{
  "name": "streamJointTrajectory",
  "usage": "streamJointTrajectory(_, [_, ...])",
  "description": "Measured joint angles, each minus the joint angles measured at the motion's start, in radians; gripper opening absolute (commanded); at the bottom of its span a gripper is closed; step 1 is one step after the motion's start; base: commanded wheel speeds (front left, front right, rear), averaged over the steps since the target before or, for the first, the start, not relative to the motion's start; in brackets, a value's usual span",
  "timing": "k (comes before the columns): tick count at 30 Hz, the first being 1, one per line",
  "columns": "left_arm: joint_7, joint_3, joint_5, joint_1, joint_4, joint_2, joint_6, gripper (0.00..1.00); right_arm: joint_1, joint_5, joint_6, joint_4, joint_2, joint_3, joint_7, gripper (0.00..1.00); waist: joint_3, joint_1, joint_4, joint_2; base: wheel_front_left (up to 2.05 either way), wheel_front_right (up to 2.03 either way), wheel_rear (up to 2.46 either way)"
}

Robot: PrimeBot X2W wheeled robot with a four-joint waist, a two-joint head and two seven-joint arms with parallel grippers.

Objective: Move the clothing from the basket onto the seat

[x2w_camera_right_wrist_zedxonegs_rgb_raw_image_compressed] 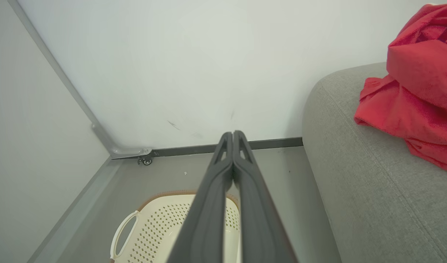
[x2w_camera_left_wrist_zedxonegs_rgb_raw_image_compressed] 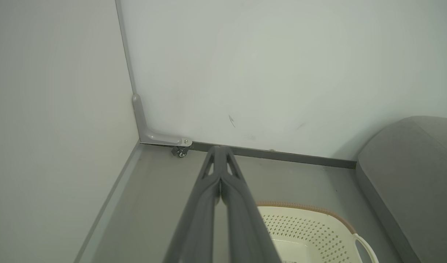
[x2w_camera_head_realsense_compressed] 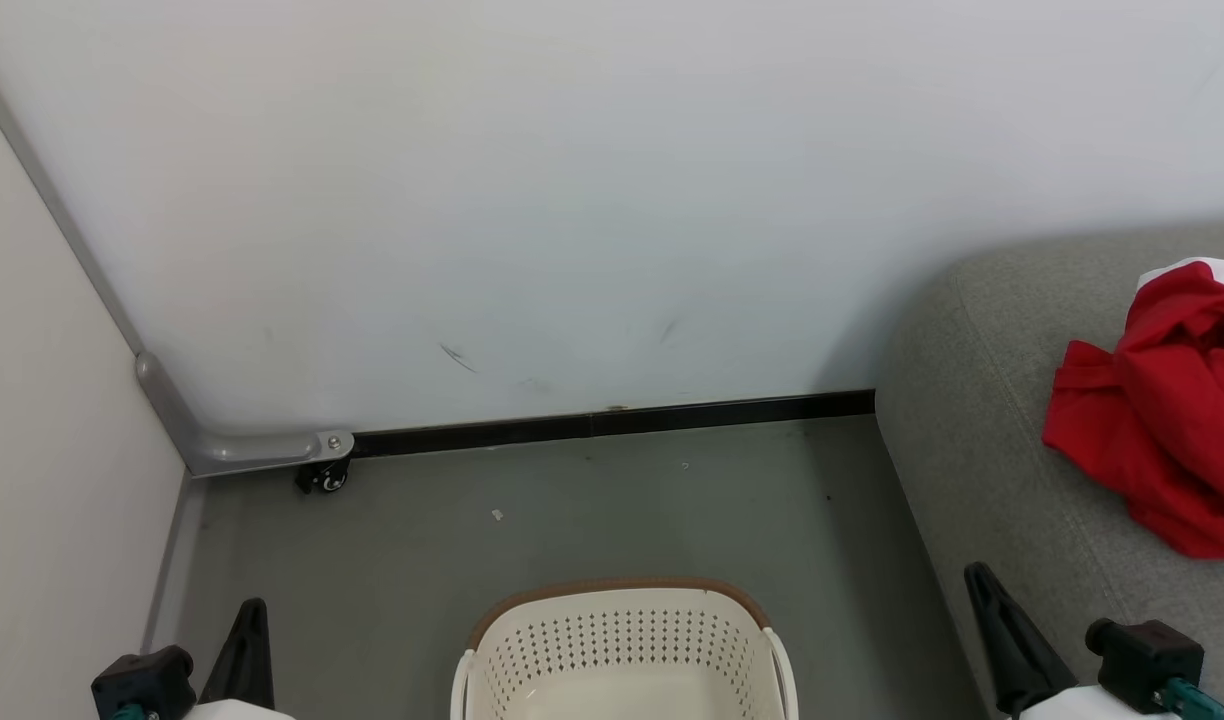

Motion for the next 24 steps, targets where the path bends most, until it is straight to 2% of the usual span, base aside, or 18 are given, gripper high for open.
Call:
streamJointTrajectory(11, [0.034, 0.05, -0.092, 0.0, -0.001, -0.033, -0.05, 0.0, -0.007, 0.197, 0.0, 0.009, 0.0, -0.006, 0.042, 0.0, 0.008, 0.0009, 0.001, 0.0, 0.0, 0.0, 0.0])
streamJointTrajectory(17, [0.054, 0.081, -0.146, 0.0, -0.001, -0.055, -0.078, 0.0, -0.012, 0.306, 0.0, 0.012, 0.0, -0.011, 0.063, 0.0, 0.011, 0.0049, 0.002, 0.0, 0.0, 0.0, 0.0])
streamJointTrajectory(24, [0.08, 0.12, -0.212, 0.0, -0.001, -0.076, -0.115, 0.0, -0.021, 0.409, 0.0, 0.02, 0.0, -0.023, 0.092, 0.0, 0.011, 0.0115, 0.002, 0.0, 0.0, 0.0, 0.0])
